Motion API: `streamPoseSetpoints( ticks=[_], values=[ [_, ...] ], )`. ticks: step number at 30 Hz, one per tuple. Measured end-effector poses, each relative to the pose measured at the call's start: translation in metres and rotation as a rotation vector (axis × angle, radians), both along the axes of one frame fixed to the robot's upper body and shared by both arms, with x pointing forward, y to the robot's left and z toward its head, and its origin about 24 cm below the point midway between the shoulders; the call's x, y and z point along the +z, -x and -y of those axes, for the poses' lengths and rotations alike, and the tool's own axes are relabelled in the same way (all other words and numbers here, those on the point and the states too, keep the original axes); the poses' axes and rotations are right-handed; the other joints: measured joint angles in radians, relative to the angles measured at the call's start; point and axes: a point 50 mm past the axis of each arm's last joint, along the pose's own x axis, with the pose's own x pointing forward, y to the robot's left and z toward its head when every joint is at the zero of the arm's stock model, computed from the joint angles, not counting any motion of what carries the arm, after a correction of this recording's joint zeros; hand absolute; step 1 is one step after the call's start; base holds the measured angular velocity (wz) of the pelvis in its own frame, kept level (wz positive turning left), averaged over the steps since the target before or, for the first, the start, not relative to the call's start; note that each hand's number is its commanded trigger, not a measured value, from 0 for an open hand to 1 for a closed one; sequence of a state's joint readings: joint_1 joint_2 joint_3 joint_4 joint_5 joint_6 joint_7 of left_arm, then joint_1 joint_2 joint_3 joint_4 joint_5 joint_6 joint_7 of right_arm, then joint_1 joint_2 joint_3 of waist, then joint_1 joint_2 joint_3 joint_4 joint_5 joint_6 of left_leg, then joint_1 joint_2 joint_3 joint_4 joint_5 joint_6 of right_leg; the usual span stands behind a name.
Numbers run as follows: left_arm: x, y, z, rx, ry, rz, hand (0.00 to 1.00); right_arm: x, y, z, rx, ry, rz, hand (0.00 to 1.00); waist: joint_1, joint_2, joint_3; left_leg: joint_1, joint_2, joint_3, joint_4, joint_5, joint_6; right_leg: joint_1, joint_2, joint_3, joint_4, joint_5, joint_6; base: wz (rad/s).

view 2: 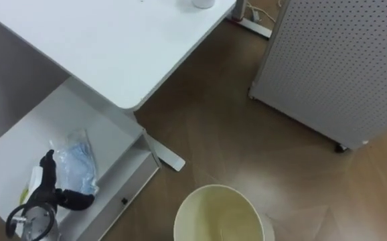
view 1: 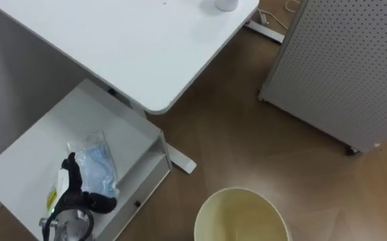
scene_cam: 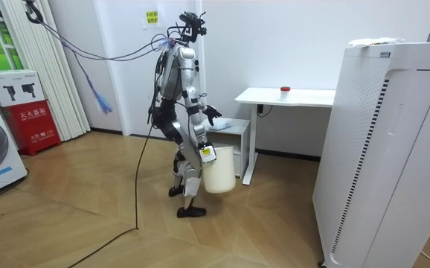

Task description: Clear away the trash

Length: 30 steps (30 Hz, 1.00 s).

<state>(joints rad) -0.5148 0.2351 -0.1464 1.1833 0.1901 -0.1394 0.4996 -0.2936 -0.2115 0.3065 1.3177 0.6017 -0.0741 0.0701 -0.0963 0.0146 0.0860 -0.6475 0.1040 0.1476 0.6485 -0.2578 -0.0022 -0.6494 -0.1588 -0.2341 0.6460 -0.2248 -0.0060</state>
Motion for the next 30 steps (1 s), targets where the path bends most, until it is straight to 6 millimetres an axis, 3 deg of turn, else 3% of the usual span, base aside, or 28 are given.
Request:
streamPoseSetpoints(
  ticks=[5, 12, 19, 20, 21, 22, 23, 30],
  values=[
    [0.004, -0.001, -0.008, 0.015, -0.027, 0.01, 0.0, 0.0, 0.002, 0.005, -0.059, -0.031, 0.012, 1.0, -0.021, 0.001, 0.0005, -0.066, 0.024, -0.007, 0.076, -0.018, -0.004, -0.057, 0.012, 0.009, 0.053, -0.013, -0.011, -0.04],
    [0.009, -0.005, -0.017, -0.006, -0.119, -0.016, 0.0, 0.004, -0.004, 0.005, -0.116, -0.07, 0.068, 1.0, -0.063, -0.007, 0.0033, -0.147, 0.025, 0.006, 0.124, -0.02, -0.002, -0.156, 0.002, 0.027, 0.119, -0.013, -0.022, -0.05],
    [0.013, -0.01, -0.017, -0.054, -0.198, -0.047, 0.0, 0.005, -0.005, 0.003, -0.099, -0.072, 0.076, 1.0, -0.088, -0.008, 0.0034, -0.187, 0.04, 0.007, 0.156, -0.034, 0.002, -0.188, 0.005, 0.02, 0.133, -0.016, -0.027, -0.02],
    [0.013, -0.01, -0.017, -0.068, -0.22, -0.056, 0.29, 0.005, -0.005, 0.003, -0.101, -0.079, 0.078, 1.0, -0.092, -0.008, 0.0034, -0.191, 0.042, 0.006, 0.16, -0.036, 0.002, -0.19, 0.005, 0.018, 0.133, -0.016, -0.027, 0.0],
    [0.014, -0.011, -0.017, -0.076, -0.234, -0.059, 0.71, 0.006, -0.005, 0.003, -0.106, -0.087, 0.085, 1.0, -0.094, -0.008, 0.0034, -0.2, 0.042, 0.004, 0.165, -0.038, 0.002, -0.195, 0.005, 0.015, 0.135, -0.017, -0.027, 0.0],
    [0.015, -0.012, -0.017, -0.081, -0.245, -0.062, 0.93, 0.006, -0.006, 0.003, -0.106, -0.088, 0.088, 1.0, -0.094, -0.008, 0.0033, -0.206, 0.043, 0.004, 0.167, -0.038, 0.003, -0.2, 0.005, 0.016, 0.136, -0.017, -0.027, 0.0],
    [0.017, -0.014, -0.017, -0.096, -0.272, -0.064, 1.0, 0.007, -0.007, 0.004, -0.111, -0.094, 0.095, 1.0, -0.094, -0.008, 0.0033, -0.219, 0.043, 0.004, 0.171, -0.039, 0.004, -0.213, 0.006, 0.018, 0.138, -0.016, -0.026, 0.0],
    [0.047, -0.027, -0.039, -0.07, -0.448, -0.002, 1.0, 0.011, -0.006, 0.008, -0.145, -0.141, 0.116, 1.0, -0.095, -0.009, 0.003, -0.272, 0.042, 0.002, 0.201, -0.045, 0.008, -0.265, 0.004, 0.026, 0.165, -0.017, -0.024, 0.0]
  ],
)
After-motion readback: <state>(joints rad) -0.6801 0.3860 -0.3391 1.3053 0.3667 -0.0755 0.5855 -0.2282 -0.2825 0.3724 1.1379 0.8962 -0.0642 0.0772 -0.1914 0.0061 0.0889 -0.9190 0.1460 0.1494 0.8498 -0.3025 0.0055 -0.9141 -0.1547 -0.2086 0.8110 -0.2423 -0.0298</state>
